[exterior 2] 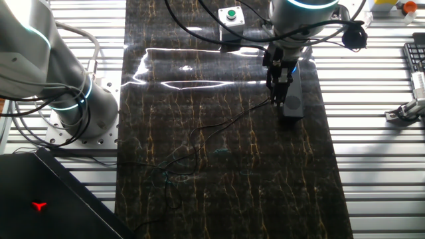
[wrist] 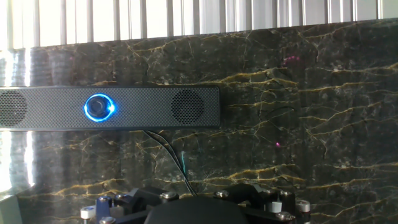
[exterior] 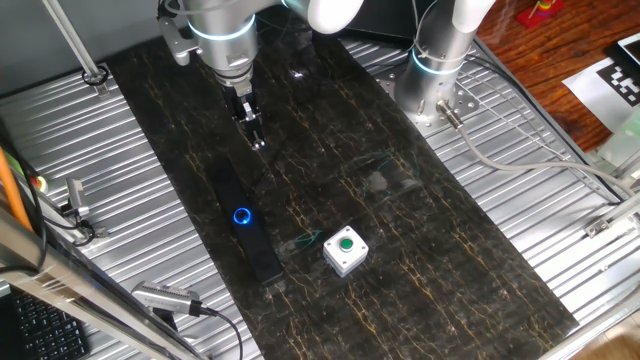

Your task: Turn the knob to increase the volume of the speaker

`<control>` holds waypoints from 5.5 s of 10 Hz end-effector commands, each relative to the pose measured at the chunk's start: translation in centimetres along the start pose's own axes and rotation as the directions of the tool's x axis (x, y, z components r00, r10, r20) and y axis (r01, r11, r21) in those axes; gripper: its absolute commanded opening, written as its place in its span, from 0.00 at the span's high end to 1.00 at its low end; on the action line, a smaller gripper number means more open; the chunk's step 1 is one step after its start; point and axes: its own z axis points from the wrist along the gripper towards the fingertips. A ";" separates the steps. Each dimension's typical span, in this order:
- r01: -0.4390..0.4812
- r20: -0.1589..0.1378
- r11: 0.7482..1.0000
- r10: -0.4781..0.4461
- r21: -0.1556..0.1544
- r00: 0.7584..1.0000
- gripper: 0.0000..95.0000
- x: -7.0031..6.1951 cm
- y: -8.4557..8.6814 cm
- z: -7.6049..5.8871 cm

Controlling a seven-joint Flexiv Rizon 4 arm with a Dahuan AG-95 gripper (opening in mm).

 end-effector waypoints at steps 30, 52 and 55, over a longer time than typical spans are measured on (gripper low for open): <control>0.307 -0.131 0.950 -0.313 -0.062 0.941 1.00 -8.6 9.6 4.6; 0.371 -0.116 0.925 -0.379 -0.085 0.918 1.00 -8.8 10.8 6.0; 0.371 -0.116 0.925 -0.379 -0.084 0.918 0.80 -9.2 12.0 6.6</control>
